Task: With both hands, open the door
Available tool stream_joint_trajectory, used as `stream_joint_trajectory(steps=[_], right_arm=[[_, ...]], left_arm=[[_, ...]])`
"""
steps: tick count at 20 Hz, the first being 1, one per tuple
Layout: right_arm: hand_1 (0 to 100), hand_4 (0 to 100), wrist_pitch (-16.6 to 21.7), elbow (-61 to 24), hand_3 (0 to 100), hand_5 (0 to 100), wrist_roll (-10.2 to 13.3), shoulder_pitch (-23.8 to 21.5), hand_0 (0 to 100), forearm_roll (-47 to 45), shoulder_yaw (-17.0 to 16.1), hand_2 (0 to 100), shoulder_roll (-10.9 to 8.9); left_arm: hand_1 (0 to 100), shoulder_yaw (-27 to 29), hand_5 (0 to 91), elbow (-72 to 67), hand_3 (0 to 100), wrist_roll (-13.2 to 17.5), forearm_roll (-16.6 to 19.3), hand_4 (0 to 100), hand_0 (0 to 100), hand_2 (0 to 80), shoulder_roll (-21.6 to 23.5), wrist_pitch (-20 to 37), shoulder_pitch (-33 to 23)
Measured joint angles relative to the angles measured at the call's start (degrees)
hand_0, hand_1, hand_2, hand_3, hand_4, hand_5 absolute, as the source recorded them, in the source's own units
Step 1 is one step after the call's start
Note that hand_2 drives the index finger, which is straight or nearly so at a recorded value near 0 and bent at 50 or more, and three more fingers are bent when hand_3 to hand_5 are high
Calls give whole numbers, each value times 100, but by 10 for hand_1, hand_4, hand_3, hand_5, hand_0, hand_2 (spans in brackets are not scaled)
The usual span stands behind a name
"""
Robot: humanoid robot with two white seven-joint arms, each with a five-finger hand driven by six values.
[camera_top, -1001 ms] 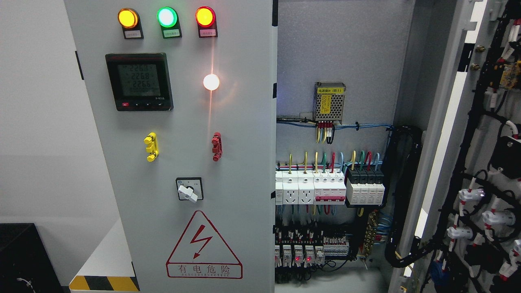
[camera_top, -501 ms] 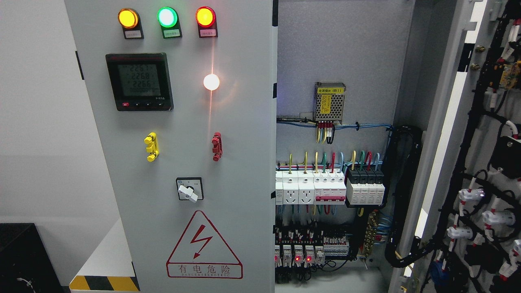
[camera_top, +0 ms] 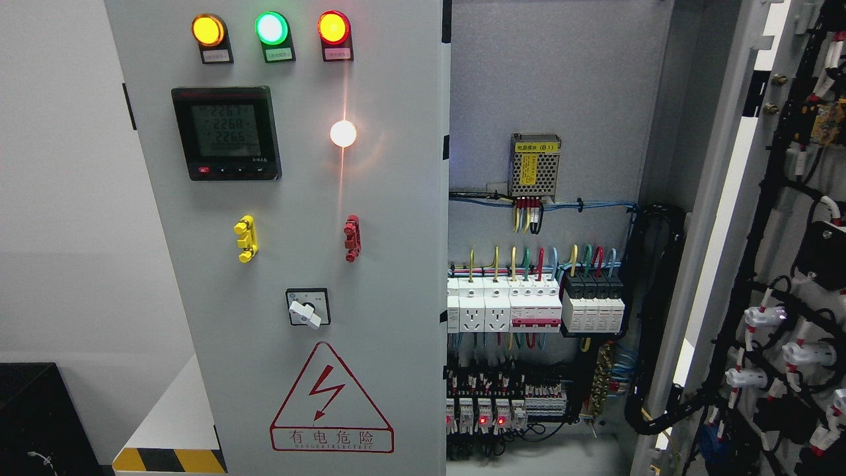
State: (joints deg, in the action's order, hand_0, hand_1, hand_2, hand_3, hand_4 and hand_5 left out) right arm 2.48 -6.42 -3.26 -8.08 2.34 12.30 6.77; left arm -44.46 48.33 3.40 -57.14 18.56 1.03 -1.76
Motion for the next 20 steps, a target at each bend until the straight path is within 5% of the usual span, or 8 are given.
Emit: stream_joint_trajectory(steps=[8,20], right_arm=[[0,0,0,0,0,0,-1,0,191,0,0,0,0],[0,0,4,0,0,0,0,0,191,-1,0,0,0]], left_arm=[[0,72,0,-1556,0,7,290,0,0,0,-486,20,-57],[0,1517,0,-3362,0,-22,3275,0,0,0,-1309,7,-84]])
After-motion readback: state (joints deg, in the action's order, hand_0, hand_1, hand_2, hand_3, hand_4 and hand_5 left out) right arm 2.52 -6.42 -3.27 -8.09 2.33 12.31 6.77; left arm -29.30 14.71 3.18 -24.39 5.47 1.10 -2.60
